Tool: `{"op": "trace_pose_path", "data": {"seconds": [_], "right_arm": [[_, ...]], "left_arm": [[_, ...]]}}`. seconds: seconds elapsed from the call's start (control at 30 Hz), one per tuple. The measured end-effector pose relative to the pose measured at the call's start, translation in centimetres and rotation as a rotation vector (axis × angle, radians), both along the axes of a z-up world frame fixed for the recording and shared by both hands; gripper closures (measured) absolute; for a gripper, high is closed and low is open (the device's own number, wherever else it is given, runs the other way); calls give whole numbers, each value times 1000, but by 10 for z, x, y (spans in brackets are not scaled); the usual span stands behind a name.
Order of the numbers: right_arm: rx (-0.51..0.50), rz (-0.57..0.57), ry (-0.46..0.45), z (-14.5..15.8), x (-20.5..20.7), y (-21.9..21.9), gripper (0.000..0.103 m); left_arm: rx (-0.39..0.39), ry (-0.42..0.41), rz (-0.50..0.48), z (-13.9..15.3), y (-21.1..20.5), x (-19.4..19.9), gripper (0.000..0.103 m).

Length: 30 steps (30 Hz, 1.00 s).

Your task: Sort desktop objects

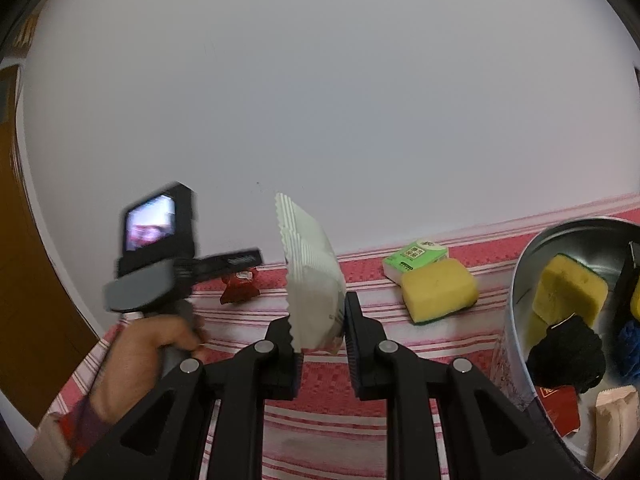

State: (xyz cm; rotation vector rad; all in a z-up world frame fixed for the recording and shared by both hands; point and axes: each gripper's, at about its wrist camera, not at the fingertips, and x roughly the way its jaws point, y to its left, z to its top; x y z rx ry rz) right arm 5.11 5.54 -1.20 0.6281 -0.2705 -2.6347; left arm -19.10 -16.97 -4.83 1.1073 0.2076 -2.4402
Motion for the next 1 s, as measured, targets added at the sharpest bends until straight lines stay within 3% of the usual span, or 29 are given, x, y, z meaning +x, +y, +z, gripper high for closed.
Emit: {"op": "trace_pose_path", "data": {"seconds": [0.07, 0.13, 0.23, 0.3, 0.4, 0.47, 0.67, 0.87, 1.0], "right_arm": [[3, 0, 3, 0, 0, 0, 83], [5, 5, 2, 0, 0, 0, 83], [11, 6, 0, 1, 3, -3, 83], [15, 5, -4, 1, 3, -5, 83], [21, -4, 15, 2, 4, -6, 83], [49, -17, 57, 5, 8, -9, 83], [149, -66, 189, 9, 20, -19, 83], [163, -116, 210, 7, 23, -13, 83], [193, -139, 212, 3, 26, -9, 83]], "left_arm": [[72, -58, -43, -21, -1, -14, 27], [83, -17, -46, -17, -2, -15, 47], [134, 2, -71, -20, -7, -14, 50], [218, 57, -101, -19, -16, -3, 57], [334, 130, -150, -19, -24, 18, 57], [366, 199, -175, -14, -24, 43, 57], [210, 344, -272, 26, 11, 110, 57], [68, 440, -252, 44, 44, 168, 57], [66, 446, -266, 41, 40, 187, 57]]}}
